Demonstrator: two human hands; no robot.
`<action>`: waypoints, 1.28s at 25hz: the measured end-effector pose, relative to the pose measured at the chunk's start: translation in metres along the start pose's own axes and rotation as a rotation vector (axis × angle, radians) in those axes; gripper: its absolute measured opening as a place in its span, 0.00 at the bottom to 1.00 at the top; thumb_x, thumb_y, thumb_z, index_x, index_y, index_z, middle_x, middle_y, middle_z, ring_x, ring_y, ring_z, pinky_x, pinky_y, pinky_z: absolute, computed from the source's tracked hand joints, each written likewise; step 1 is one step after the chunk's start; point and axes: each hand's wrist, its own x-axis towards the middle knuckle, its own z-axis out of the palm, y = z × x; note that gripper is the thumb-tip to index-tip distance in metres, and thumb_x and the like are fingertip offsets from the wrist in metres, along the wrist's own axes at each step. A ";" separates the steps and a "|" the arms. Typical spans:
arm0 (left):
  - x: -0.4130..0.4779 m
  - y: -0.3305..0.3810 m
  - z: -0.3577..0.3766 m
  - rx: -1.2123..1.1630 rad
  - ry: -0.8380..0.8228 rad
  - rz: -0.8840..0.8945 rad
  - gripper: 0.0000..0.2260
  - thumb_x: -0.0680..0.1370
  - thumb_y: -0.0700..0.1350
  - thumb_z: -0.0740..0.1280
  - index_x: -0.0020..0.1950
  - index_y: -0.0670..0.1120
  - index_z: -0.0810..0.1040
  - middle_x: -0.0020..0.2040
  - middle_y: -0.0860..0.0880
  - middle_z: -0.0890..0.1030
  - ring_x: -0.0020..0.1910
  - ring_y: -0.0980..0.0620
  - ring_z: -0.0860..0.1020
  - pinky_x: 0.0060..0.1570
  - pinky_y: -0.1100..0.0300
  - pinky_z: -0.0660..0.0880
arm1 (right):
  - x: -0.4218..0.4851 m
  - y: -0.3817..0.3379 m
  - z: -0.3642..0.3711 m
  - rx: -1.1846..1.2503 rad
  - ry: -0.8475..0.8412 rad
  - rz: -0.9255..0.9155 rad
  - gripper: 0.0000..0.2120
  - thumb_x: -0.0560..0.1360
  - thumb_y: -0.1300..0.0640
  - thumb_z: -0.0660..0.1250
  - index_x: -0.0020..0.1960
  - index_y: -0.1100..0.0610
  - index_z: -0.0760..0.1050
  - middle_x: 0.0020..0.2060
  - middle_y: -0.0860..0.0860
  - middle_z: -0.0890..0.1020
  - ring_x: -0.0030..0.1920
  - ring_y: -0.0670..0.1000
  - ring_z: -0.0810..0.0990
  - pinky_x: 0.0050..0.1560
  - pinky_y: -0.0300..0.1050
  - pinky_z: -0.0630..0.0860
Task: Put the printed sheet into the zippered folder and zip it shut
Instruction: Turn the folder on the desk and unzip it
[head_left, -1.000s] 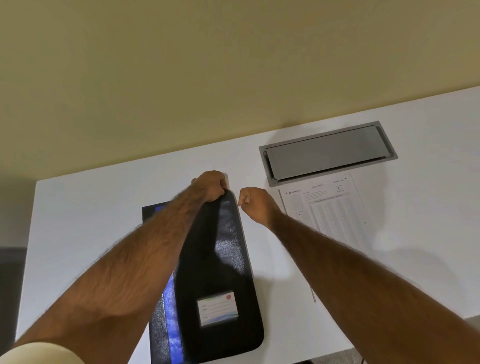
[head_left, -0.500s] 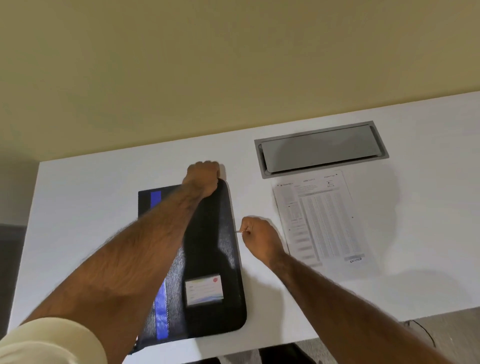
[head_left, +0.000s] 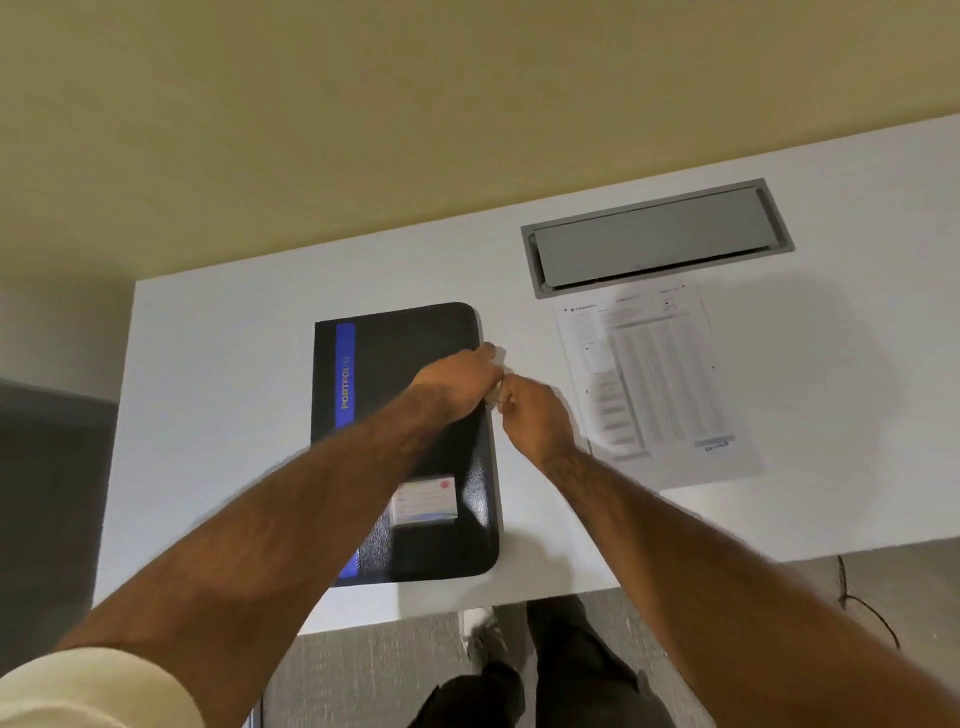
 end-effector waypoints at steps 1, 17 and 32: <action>0.002 0.002 0.000 0.050 -0.022 0.031 0.22 0.74 0.53 0.48 0.61 0.47 0.72 0.62 0.45 0.77 0.53 0.43 0.77 0.57 0.46 0.75 | -0.005 0.001 0.002 -0.024 0.015 0.004 0.06 0.78 0.64 0.64 0.47 0.56 0.78 0.44 0.51 0.83 0.42 0.52 0.76 0.44 0.41 0.70; -0.010 0.010 0.004 -0.021 0.107 -0.061 0.14 0.79 0.40 0.58 0.64 0.42 0.72 0.70 0.39 0.72 0.60 0.38 0.76 0.60 0.43 0.75 | -0.151 0.042 0.062 -0.104 0.071 0.156 0.09 0.79 0.64 0.61 0.45 0.52 0.73 0.39 0.45 0.78 0.38 0.49 0.79 0.48 0.52 0.81; -0.233 -0.036 0.188 -0.385 0.243 -0.602 0.56 0.66 0.65 0.77 0.82 0.51 0.46 0.83 0.42 0.48 0.78 0.37 0.60 0.70 0.39 0.70 | -0.136 0.032 0.051 -0.210 -0.012 0.014 0.10 0.82 0.53 0.61 0.47 0.56 0.77 0.42 0.50 0.83 0.39 0.48 0.78 0.52 0.45 0.81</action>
